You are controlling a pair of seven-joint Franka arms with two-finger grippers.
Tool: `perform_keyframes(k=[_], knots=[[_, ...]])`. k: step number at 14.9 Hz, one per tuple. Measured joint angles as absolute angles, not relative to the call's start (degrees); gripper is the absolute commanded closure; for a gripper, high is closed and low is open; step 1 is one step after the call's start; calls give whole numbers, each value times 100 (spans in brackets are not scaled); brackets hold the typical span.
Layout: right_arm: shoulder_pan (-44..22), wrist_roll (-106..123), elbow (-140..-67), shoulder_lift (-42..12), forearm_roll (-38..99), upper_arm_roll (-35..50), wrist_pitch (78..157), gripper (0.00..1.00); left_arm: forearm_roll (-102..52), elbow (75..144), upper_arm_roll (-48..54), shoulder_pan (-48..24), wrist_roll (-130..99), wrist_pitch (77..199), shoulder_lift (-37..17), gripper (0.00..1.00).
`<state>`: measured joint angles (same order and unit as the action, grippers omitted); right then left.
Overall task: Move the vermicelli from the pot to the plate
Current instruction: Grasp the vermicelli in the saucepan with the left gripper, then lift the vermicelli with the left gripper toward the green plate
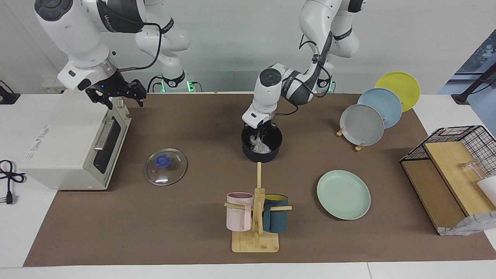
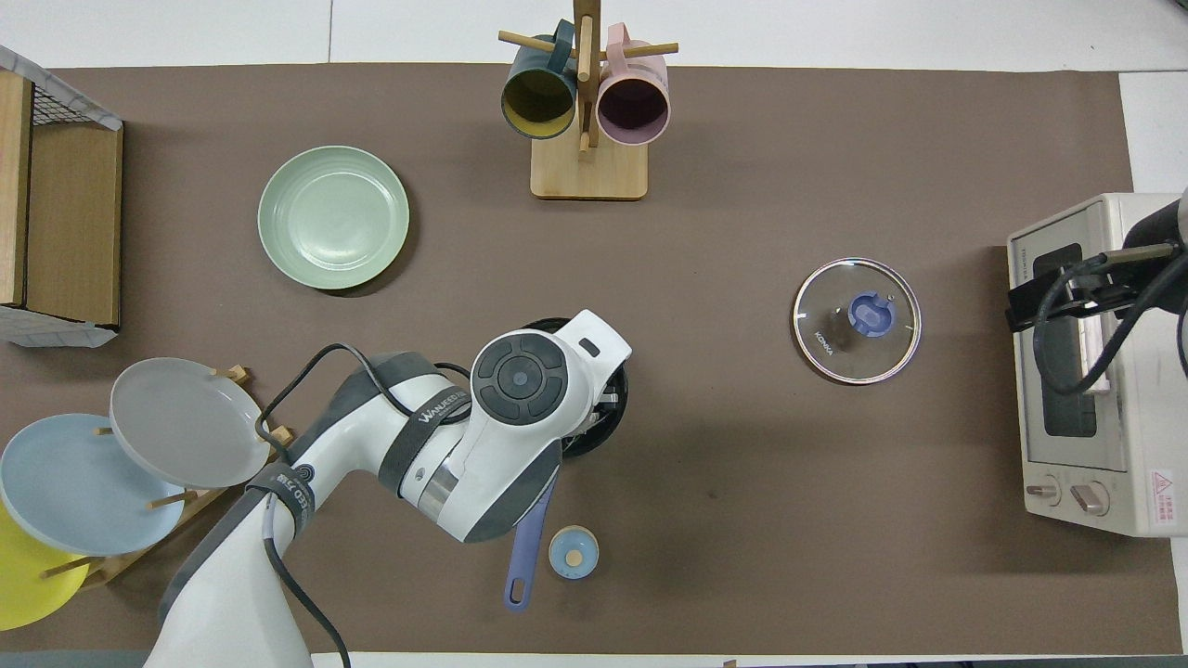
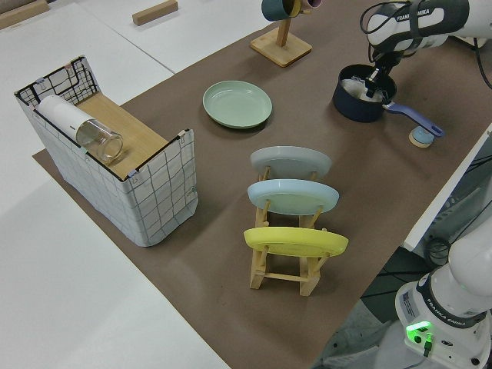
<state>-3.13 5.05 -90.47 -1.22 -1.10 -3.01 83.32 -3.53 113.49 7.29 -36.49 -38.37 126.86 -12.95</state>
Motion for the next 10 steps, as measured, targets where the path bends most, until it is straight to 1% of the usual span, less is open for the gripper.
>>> perform_keyframes(k=[3,6,8,10], knots=[[-321,499,-9035,-121,-110,-303,8333,0,-353,10626,649,-3601,-3810,11603,-1151,100],[-333,499,-9018,-121,-110,-298,8333,0,-374,9835,629,-3321,-3593,10332,-913,100],[-310,499,-9015,-121,-110,-300,8333,0,-500,9262,605,-2879,-3178,9701,-814,100],[-221,499,-9015,-121,-110,-296,8333,0,-602,8904,575,-2212,-2607,9444,-799,100]])
